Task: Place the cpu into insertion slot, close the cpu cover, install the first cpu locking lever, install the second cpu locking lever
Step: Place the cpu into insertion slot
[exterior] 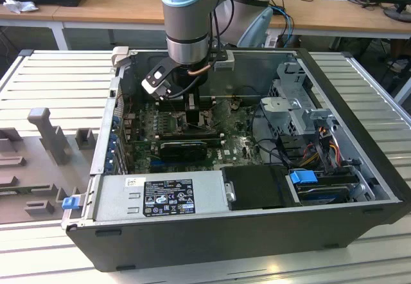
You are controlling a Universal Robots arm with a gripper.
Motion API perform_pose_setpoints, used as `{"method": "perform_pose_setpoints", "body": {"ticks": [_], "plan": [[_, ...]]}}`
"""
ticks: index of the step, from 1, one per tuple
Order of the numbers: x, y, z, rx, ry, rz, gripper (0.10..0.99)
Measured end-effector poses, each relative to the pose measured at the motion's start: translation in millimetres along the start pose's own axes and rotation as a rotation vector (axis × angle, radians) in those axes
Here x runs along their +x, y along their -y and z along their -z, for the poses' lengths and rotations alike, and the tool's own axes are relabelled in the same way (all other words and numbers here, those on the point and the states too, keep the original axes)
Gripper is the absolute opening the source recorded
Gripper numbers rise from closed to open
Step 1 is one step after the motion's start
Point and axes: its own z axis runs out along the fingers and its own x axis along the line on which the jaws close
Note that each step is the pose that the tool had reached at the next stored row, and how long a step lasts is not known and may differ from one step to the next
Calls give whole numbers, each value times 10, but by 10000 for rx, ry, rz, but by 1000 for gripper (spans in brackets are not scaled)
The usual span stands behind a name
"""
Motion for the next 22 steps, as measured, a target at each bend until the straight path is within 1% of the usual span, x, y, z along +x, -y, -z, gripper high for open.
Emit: {"method": "perform_pose_setpoints", "body": {"ticks": [4,12,13,16,20,22], "plan": [[3,3,-36,0,-1,-1,529],[3,4,-39,0,0,0,541],[3,4,-39,0,0,0,604],[3,4,-39,-1,-10,-2,604],[4,0,4,0,-9,-2,604],[4,-3,38,0,-9,-1,592]]}}
